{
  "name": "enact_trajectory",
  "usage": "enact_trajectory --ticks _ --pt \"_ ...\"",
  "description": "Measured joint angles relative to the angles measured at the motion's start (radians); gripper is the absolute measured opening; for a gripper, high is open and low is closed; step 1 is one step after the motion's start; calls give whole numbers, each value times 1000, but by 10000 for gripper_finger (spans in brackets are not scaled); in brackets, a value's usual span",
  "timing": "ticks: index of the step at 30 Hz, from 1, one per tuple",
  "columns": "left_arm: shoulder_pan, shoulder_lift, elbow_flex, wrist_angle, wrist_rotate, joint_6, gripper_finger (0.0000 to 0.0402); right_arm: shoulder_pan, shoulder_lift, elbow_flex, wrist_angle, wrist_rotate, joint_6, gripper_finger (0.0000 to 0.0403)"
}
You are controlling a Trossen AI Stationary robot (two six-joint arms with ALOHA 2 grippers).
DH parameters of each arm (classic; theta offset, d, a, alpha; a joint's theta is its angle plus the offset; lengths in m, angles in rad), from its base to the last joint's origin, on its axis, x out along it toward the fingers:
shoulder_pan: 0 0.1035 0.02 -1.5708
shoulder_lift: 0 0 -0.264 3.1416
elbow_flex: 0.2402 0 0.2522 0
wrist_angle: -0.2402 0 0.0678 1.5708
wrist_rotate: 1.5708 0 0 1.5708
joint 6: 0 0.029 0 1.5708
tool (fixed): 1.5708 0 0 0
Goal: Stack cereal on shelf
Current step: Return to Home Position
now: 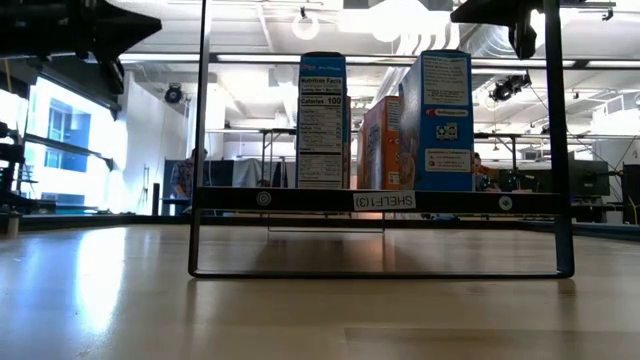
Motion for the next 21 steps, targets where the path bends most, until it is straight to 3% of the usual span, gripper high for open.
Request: enact_trajectory --ticks 7,13,21 --pt "0 0 -143 220 4 -41 0 0 0 0 0 -3 7 0" --pt "0 0 -140 175 22 8 0 0 0 0 -2 -52 32 0" --pt "0 0 -140 173 127 11 0 0 0 0 -4 -157 48 0"
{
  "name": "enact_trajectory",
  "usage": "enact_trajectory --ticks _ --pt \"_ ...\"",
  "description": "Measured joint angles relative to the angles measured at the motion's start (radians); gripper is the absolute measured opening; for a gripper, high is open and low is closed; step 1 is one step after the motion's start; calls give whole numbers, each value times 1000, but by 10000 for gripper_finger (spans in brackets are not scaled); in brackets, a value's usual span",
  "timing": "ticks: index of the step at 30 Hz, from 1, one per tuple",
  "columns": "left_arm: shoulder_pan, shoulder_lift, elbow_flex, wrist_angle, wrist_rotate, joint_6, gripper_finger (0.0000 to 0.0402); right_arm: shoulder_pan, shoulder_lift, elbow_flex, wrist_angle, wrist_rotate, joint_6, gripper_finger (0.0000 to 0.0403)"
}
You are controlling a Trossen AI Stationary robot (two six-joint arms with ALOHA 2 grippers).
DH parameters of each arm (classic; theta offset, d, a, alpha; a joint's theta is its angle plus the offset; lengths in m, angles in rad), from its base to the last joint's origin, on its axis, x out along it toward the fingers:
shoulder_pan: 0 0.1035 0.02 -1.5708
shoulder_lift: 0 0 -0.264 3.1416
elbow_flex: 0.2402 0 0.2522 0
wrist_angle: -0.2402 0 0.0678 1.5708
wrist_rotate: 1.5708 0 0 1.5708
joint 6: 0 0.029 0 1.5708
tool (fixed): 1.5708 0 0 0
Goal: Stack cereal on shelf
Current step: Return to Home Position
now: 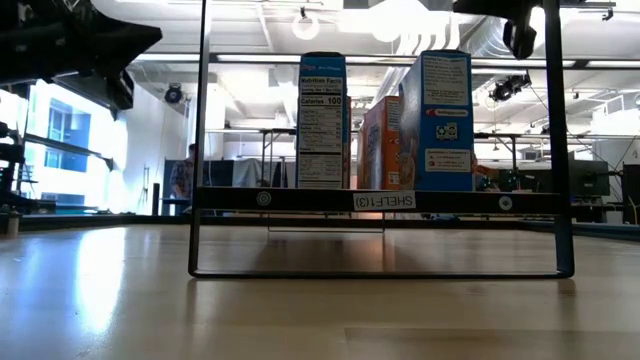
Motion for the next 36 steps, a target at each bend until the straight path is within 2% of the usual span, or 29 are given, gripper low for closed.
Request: enact_trajectory --ticks 6,9,12,17,24,28,36 --pt "0 0 0 -34 0 -17 1 0 -55 -9 -21 -98 -85 0" --pt "0 2 0 -39 -1 -18 1 12 -119 -60 -13 -123 -131 0" --pt "0 3 0 -38 -2 -17 1 33 -220 -171 46 -127 -153 0" --pt "0 3 0 -38 -3 -17 1 45 -405 -393 244 -138 -214 0" --pt "0 3 0 -38 -4 -17 1 -32 -687 -573 239 -270 -241 0" --pt "0 5 0 -39 -5 -17 1 -45 -675 -620 270 -333 -328 0" --pt "0 15 1 -59 -19 -17 1 -45 -681 -651 207 -277 -395 0"
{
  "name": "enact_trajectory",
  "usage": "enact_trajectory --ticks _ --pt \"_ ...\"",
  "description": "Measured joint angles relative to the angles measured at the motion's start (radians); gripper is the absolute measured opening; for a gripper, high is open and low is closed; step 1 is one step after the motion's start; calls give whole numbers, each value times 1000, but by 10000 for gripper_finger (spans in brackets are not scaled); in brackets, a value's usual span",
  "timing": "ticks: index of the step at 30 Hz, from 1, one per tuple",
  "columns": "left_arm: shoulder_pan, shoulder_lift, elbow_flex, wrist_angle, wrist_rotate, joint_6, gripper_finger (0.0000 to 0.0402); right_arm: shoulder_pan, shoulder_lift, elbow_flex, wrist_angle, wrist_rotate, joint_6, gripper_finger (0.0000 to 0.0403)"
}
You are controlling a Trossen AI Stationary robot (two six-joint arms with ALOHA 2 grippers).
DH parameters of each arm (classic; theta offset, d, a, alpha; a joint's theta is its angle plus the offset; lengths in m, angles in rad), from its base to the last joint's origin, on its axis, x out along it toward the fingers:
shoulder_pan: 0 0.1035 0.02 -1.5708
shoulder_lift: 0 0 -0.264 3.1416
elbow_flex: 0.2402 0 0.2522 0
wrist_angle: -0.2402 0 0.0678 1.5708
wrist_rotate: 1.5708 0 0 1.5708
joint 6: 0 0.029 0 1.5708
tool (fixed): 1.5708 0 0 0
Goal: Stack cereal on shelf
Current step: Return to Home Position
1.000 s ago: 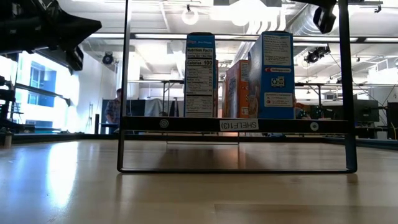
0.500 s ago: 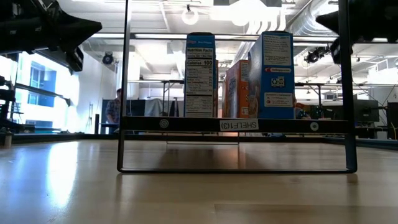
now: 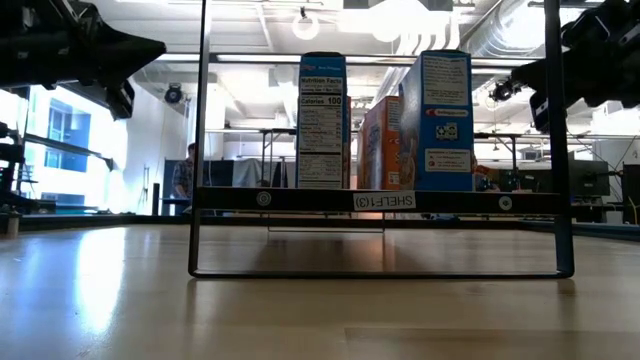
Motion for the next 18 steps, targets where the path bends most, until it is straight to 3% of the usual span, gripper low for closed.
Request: enact_trajectory --ticks 18 --pt "0 0 0 -13 -4 0 1 0 23 0 -22 -2 5 0"
